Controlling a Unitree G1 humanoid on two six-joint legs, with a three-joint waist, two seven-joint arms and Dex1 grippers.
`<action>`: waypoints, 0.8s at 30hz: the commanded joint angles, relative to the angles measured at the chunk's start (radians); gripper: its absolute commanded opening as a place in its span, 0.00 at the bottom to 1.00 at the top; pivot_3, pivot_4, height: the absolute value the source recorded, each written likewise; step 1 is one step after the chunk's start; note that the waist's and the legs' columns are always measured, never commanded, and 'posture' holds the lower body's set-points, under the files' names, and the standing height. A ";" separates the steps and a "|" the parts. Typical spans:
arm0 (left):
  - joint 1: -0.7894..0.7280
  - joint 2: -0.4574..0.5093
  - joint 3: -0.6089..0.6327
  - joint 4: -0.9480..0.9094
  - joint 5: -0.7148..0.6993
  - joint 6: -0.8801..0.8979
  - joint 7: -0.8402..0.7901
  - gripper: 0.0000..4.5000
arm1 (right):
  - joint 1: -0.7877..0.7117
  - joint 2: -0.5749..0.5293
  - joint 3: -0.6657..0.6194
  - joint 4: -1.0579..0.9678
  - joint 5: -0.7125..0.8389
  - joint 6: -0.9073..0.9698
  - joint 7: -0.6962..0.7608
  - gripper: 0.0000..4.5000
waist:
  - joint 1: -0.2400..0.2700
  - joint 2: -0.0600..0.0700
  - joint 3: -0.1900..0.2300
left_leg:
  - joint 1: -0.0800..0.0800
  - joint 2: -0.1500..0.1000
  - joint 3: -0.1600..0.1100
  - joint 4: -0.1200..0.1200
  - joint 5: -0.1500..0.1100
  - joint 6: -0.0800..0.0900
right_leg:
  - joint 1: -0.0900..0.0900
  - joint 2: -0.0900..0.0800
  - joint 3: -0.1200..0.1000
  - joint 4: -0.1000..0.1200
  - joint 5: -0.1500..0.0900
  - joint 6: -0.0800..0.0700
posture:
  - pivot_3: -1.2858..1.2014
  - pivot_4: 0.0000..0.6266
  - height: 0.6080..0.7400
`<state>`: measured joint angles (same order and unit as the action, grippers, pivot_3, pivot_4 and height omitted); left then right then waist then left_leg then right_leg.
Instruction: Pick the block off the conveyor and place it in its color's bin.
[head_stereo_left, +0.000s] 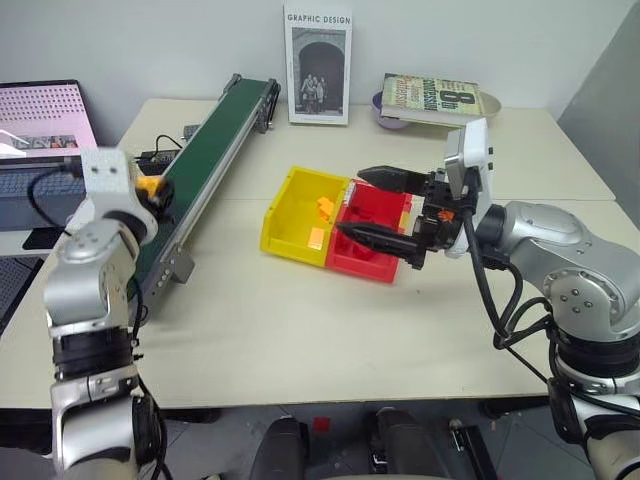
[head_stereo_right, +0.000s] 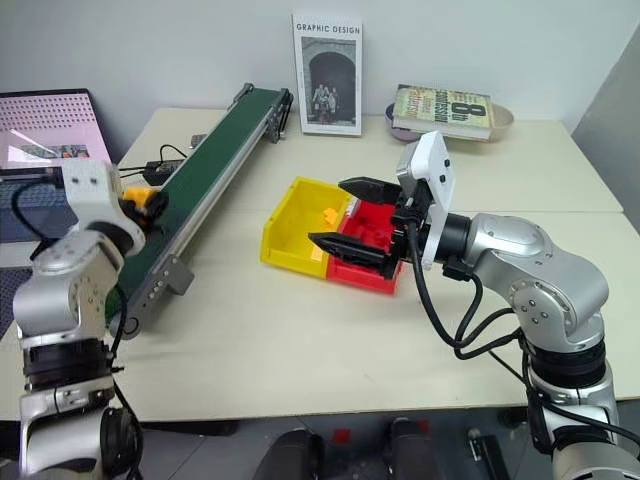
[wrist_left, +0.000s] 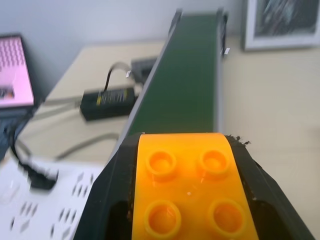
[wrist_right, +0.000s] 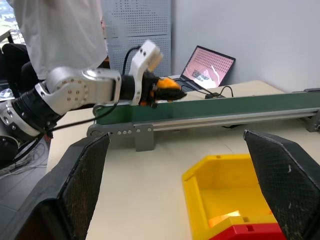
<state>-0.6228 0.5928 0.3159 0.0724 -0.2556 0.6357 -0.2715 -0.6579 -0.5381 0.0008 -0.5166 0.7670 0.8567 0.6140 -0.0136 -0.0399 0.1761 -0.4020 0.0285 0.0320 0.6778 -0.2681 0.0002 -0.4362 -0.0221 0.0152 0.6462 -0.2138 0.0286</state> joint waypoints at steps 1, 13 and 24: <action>-0.060 -0.023 -0.106 -0.041 -0.016 0.005 -0.081 0.35 | 0.020 -0.020 -0.017 -0.046 -0.056 -0.022 -0.060 1.00 | 0.003 0.000 0.000 | 0.000 0.000 0.001 0.000 0.000 0.000 | 0.000 0.000 0.001 0.000 0.000 0.000 | 0.52 0.24 1.00; -0.291 -0.207 -0.406 0.360 0.133 -0.270 -0.251 0.35 | 0.074 -0.015 -0.029 -0.159 -0.061 0.036 -0.178 1.00 | 0.004 0.000 0.000 | 0.000 -0.001 0.001 0.000 0.000 0.000 | -0.001 0.002 0.002 0.000 0.000 0.000 | 0.52 0.24 1.00; -0.361 -0.251 -0.397 0.519 0.136 -0.354 -0.343 0.62 | 0.088 -0.049 -0.024 -0.223 -0.065 0.092 -0.200 1.00 | 0.002 0.000 0.000 | -0.002 0.000 0.000 0.000 0.000 0.000 | -0.002 0.004 0.001 0.000 0.000 0.000 | 0.52 0.24 1.00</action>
<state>-0.9552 0.3441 -0.1000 0.6133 -0.1119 0.2972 -0.5954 -0.5686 -0.5815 0.0011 -0.7041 0.6915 0.9489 0.4277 -0.0114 -0.0398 0.1761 -0.4044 0.0285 0.0321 0.6775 -0.2681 0.0004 -0.4386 -0.0188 0.0162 0.6457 -0.2140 0.0288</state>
